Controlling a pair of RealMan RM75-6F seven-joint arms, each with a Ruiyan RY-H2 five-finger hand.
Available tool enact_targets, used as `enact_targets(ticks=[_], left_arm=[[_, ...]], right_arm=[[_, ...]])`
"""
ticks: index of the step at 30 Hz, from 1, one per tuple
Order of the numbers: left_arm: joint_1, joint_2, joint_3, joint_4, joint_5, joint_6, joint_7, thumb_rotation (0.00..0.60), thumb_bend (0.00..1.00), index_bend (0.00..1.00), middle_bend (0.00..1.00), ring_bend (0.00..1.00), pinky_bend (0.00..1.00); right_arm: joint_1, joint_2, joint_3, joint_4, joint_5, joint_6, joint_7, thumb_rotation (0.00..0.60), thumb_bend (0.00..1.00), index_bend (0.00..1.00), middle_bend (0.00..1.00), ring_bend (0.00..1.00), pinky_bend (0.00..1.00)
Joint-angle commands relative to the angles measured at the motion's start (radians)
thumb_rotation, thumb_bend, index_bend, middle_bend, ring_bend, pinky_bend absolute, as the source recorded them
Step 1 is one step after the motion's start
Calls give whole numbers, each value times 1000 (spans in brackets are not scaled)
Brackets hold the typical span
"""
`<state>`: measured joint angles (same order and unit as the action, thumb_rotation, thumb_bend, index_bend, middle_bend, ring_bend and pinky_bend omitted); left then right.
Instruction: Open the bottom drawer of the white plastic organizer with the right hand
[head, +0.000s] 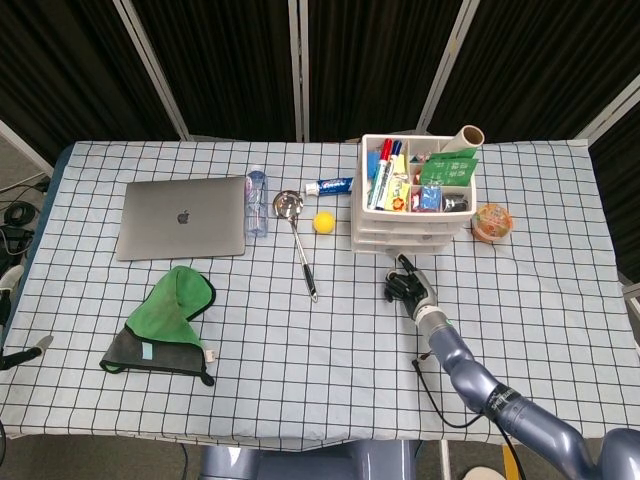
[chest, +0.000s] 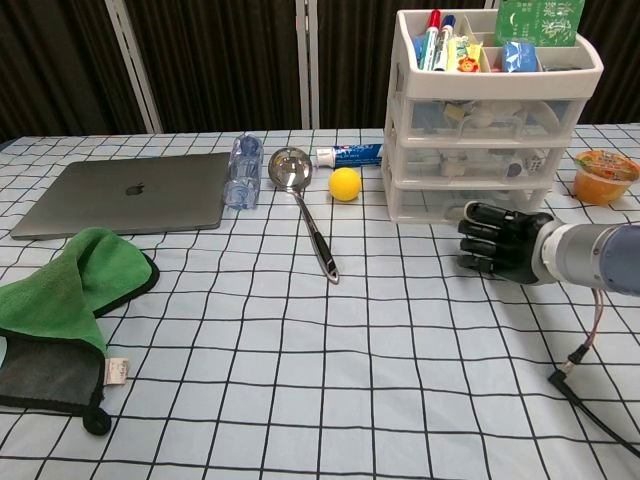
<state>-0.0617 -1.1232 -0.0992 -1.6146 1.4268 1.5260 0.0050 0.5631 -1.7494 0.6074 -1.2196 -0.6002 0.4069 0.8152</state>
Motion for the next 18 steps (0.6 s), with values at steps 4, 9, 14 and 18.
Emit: enact_targets(ticks=[4,9,14,18], left_arm=[[1,2,0,0,-1,2,-1,600,0,0,0,0,0],[2,4,0,-1,2,5,-6,600,0,0,0,0,0],[2,4,1,-2,4,5,-5,600,0,0,0,0,0],[2,4,3,-3,7,6,-2,600,0,0,0,0,0]], right_arm=[[16,-1,16,30,20,-55,16,600,676,214,1000,955,828],[22,-2,25,49,27,-84,23,600,677,247,1000,955,828],[24,-3,31,61,26,-112,27,600,680,265,1000,955,828],[21,1,36,55,19,-131,28,600,681,278,1000,955,828]])
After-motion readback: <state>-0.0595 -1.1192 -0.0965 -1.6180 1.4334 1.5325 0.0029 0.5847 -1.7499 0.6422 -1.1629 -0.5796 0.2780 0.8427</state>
